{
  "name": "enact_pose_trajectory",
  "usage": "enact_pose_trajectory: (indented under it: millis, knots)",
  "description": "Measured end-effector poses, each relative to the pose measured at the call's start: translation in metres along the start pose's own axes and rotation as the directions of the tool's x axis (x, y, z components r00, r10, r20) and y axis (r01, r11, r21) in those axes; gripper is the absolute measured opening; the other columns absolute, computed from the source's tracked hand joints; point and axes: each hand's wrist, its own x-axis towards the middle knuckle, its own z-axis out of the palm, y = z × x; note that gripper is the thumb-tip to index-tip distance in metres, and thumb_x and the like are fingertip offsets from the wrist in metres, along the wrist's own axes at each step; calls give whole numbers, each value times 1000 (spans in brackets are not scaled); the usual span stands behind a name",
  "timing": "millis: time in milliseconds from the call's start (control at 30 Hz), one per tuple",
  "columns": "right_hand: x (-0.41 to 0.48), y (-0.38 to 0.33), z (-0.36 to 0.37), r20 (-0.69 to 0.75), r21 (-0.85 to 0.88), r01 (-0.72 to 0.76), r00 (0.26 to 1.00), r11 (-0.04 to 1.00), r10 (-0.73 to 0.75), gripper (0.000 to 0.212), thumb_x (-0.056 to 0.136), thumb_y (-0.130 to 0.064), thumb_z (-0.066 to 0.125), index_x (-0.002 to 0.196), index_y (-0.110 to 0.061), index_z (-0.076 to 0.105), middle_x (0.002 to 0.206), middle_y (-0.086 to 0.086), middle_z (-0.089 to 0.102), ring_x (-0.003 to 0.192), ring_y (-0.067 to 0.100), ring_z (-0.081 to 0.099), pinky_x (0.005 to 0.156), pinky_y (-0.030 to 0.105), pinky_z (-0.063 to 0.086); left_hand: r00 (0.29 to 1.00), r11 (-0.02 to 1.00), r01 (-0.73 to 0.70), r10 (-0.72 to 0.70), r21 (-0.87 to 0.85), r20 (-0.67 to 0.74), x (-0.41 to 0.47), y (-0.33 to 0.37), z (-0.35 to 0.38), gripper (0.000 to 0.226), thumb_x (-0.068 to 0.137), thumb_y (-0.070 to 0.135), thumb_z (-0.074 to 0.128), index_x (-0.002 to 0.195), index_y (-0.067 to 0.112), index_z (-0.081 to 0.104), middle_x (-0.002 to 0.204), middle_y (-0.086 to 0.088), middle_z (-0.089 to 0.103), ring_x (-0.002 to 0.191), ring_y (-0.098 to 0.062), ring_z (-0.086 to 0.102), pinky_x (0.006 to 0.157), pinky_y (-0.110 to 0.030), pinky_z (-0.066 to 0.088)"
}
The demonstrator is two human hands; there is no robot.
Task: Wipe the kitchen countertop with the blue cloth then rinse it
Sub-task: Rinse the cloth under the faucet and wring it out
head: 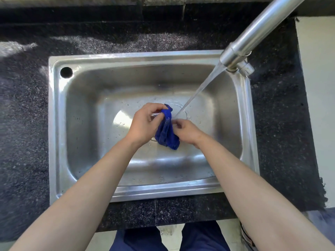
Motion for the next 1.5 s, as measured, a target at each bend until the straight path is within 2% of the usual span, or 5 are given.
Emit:
enact_pose_trajectory:
  millis: [467,667,933,1167,1500]
  knots:
    - [-64,-47,-38,-558,623,478,826,619,-77,19,99,-16,51,80,-15,51,52,-7,42,51,14,41,49,24,31,984,970,17,-60,-244,-169,2,32,-4,23,92,5,58,94,25,69,92,-4,73,81,-12,66,78,-24,55]
    - [-21,12,-30,-320,-3,-162,935,987,152,47,86,-22,69,131,-18,56,121,5,61,108,22,63,94,35,50,952,928,299,-305,223,-9,7,-19,7,44,93,17,62,137,16,55,130,-8,59,114,-22,60,97,-32,47]
    - [8,19,-16,-327,-419,75,917,905,-227,66,97,-23,58,155,-20,28,143,8,47,122,28,54,101,41,46,901,901,433,-433,30,10,4,-42,31,59,90,33,63,143,15,44,128,1,60,114,-20,61,106,-42,46]
    - [-9,28,-18,-244,-496,-54,966,867,-80,41,101,-49,41,79,-18,53,87,6,65,88,31,61,71,35,45,933,870,316,-357,378,43,6,-49,39,28,100,33,51,81,15,60,74,0,58,77,-25,55,65,-31,36]
    - [-59,-24,-39,-645,507,477,762,718,-51,21,81,-37,65,70,-20,64,73,3,57,74,20,52,71,38,47,899,720,401,-428,-567,92,6,16,27,25,100,30,54,95,6,61,82,-16,61,72,-25,61,68,-37,53]
